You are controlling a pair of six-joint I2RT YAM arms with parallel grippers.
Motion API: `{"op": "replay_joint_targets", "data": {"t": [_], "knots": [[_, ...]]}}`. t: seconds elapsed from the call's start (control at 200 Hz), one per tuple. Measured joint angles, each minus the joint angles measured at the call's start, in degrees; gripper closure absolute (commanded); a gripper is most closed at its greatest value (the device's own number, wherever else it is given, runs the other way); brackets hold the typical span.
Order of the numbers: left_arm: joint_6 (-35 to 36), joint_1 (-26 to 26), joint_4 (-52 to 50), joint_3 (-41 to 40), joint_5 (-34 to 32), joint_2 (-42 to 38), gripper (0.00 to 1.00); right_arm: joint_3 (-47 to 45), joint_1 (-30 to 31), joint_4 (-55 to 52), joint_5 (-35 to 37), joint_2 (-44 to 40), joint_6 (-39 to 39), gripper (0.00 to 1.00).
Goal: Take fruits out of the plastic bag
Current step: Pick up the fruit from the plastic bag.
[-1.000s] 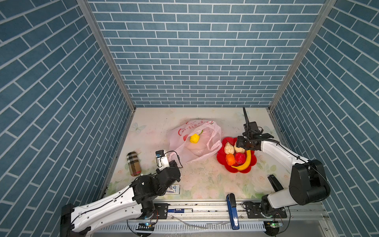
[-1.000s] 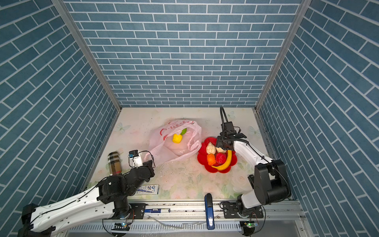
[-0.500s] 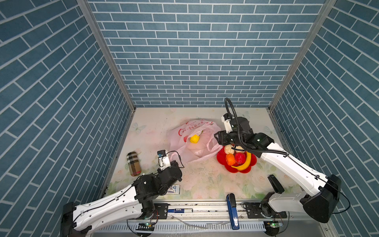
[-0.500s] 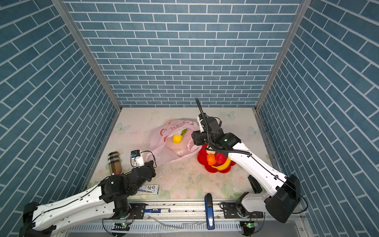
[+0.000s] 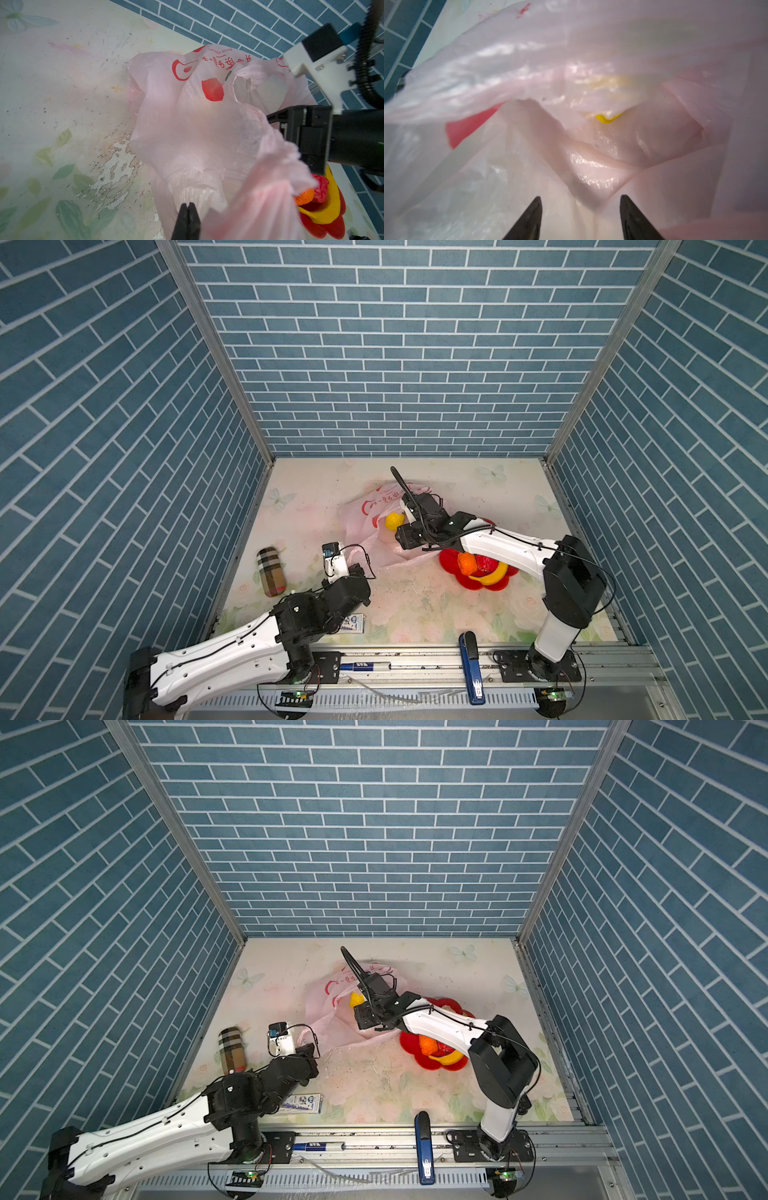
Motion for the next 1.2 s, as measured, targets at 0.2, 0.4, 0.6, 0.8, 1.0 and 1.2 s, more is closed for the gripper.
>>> {"op": "replay_joint_targets", "data": {"t": [0.2,0.4,0.6,0.8,1.0,1.2], "knots": [[-0.1,0.0,0.1,-0.3,0.5,-1.6,1.00,4.4,-0.4,4.7,4.3,7.3,1.4,0.27],[-0.6,0.0,0.0,-1.9,1.4,-3.3,1.00,6.9,-1.6,9.4,7.2,14.0,4.2,0.18],[-0.7,0.0,0.0,-3.5,2.0,-5.9,1.00,9.3,-2.7,11.0,8.8,17.4,6.6,0.13],[-1.0,0.0,0.0,-4.5,2.7,-6.6,1.00,10.8,-3.4,13.5,8.6,18.7,7.9,0.13],[-1.7,0.0,0.1,-5.6,3.4,-6.6,1.00,13.3,-4.0,14.0,7.9,21.5,9.3,0.13],[-1.9,0.0,0.3,-5.6,4.0,-6.6,1.00,14.5,-4.1,14.1,7.5,23.9,9.9,0.14]]}}
